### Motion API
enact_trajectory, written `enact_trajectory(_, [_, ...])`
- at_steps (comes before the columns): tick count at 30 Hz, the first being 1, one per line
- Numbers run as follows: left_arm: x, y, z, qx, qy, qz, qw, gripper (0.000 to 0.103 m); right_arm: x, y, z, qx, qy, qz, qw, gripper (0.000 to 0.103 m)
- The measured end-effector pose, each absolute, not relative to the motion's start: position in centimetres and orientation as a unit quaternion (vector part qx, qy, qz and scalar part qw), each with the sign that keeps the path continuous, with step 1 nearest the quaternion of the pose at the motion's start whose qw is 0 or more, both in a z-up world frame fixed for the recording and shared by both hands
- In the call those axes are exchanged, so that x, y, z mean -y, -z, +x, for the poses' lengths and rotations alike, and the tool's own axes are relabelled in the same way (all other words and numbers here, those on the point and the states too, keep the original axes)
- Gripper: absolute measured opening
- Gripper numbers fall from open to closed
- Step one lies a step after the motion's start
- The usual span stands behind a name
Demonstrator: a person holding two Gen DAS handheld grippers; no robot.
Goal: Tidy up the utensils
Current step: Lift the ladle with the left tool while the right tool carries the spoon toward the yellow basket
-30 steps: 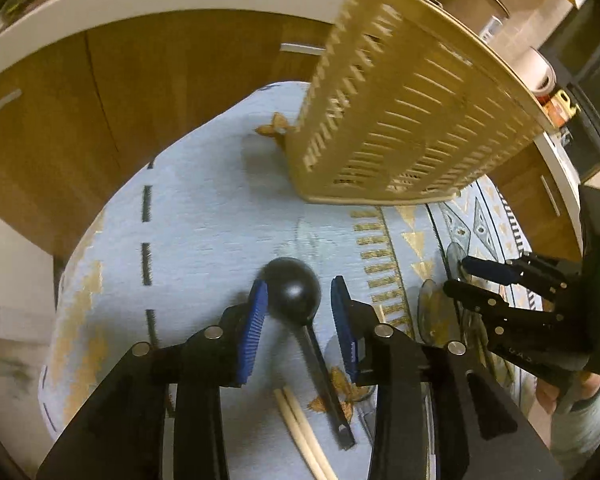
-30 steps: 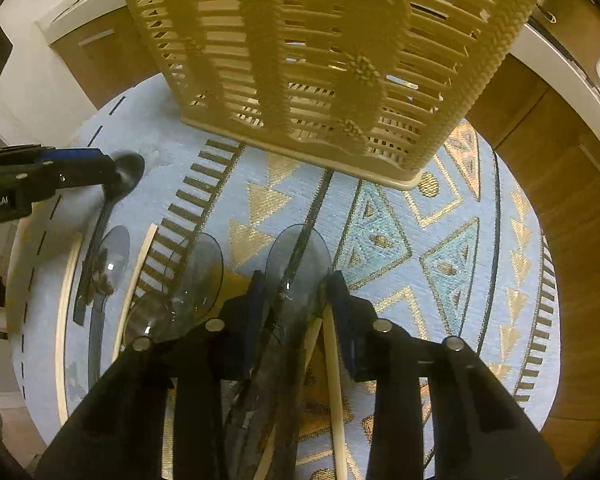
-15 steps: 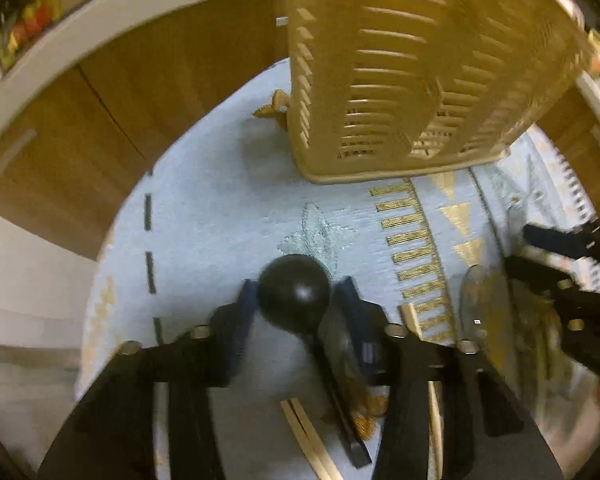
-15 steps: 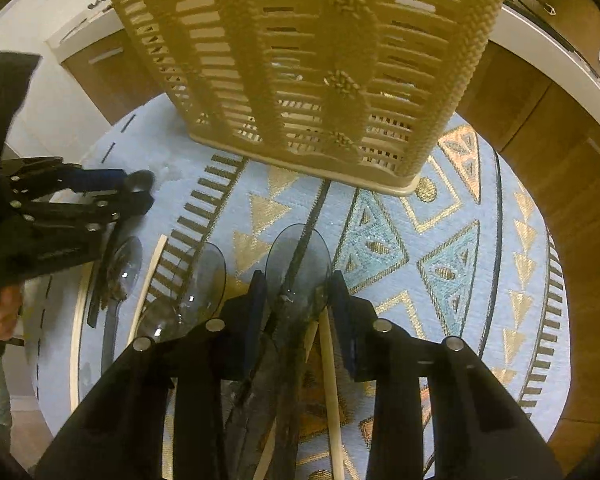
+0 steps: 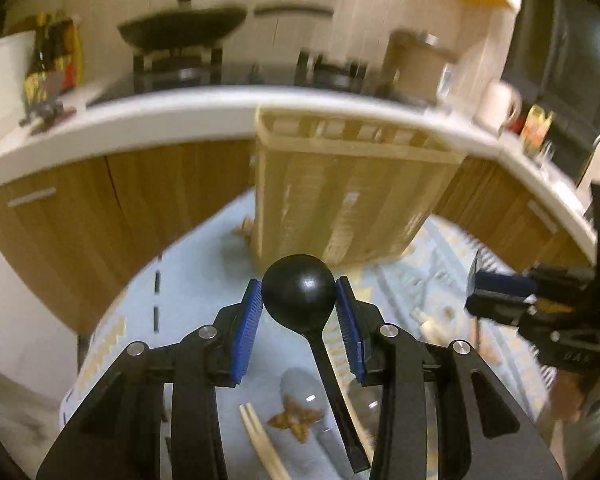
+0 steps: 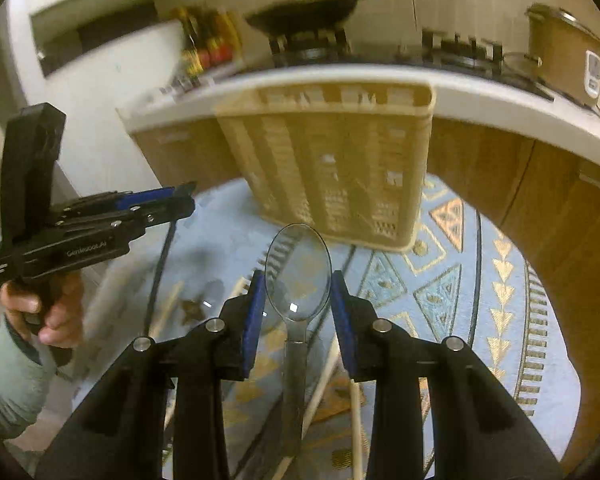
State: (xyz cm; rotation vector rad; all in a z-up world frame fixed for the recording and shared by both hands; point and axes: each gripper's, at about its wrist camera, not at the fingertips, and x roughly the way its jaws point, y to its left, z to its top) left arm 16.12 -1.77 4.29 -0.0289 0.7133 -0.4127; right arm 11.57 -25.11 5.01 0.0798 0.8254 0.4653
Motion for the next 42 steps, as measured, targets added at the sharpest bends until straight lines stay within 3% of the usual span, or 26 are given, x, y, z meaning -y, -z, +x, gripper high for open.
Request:
enact_trajectory(11, [4.2,-15.3,15.2,-0.145,0.172,-0.027,0.974,0.036,25.1,-15.9,13.1,-0.221,-0.221,0.077,0.947,0.030])
enact_trajectory(19, [4.9,-17.2,20.0,-0.085,0.124,-0.028,0.988,0.036,26.4,-20.2,19.0,-0.171,-0.179,0.098,0.964,0.030])
enact_trajectory(27, [6.2,-13.4,24.2,-0.079,0.087,-0.007,0.993,0.036,25.5,-16.1,23.0,-0.204,-0.151,0.098,0.962,0.030])
enact_trajectory(42, [5.4,-8.7,24.8,-0.122,0.085,-0.022,0.989,0.037,23.7,-10.5,23.4,-0.250,-0.128,0.071,0.957,0.030])
